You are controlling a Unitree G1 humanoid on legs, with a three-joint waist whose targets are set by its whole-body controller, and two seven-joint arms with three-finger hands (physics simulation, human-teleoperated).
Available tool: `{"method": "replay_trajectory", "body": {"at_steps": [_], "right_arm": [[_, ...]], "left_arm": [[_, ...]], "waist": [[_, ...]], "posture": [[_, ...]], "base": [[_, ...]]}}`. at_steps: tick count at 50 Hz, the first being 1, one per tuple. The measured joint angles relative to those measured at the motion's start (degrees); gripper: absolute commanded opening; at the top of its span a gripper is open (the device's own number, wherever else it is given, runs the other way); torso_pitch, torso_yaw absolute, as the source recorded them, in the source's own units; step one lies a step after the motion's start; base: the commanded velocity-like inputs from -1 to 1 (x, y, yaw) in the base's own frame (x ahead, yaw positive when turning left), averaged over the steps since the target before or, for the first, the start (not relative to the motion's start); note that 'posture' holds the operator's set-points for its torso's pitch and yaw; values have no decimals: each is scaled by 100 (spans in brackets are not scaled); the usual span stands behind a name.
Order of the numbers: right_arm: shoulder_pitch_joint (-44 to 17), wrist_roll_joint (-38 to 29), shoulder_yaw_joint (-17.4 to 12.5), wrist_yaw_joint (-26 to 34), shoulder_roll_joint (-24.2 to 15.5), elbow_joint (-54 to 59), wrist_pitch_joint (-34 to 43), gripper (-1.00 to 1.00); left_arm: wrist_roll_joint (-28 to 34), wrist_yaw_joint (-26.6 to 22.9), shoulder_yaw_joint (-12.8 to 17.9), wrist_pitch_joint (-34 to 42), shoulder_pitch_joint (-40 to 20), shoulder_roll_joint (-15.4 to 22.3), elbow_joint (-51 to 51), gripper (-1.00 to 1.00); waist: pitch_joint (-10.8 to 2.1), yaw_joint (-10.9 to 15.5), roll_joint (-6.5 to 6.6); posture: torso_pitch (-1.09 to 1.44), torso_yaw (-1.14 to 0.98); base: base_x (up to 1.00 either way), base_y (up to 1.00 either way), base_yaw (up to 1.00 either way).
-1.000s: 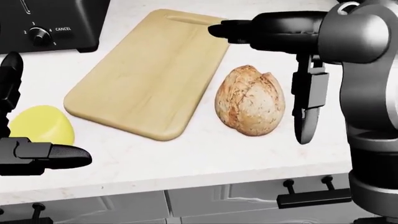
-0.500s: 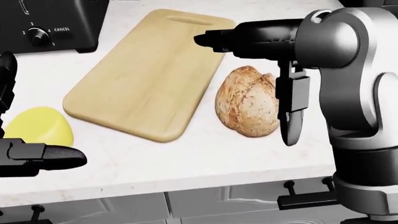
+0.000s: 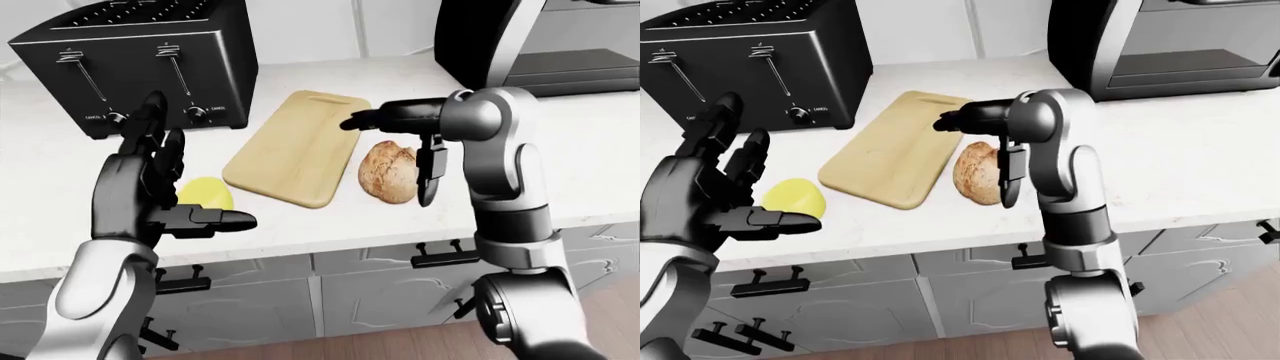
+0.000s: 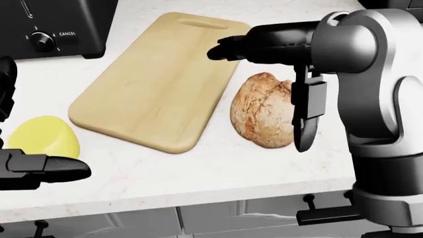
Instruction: Place the bread and cheese on the cutting board.
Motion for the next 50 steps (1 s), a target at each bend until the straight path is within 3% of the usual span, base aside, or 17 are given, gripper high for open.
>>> {"method": "replay_trajectory", "body": {"at_steps": [11, 28, 50], "right_arm": [[-141, -83, -37, -120, -232, 435, -489, 79], [-22, -400, 32, -567, -170, 575, -1429, 80], [183, -529, 56, -616, -2, 510, -1600, 79]], "left_arm": [[12, -6, 16, -53, 31, -2, 25, 100], [11, -19, 32, -89, 86, -19, 28, 100], [-21, -20, 47, -66, 51, 10, 51, 100]], "waist": [[10, -7, 5], [12, 0, -1], [-4, 0, -13]], "posture": [[0, 0], [0, 0], [0, 0]], "base": [[0, 0, 0], [0, 0, 0], [0, 0, 0]]}}
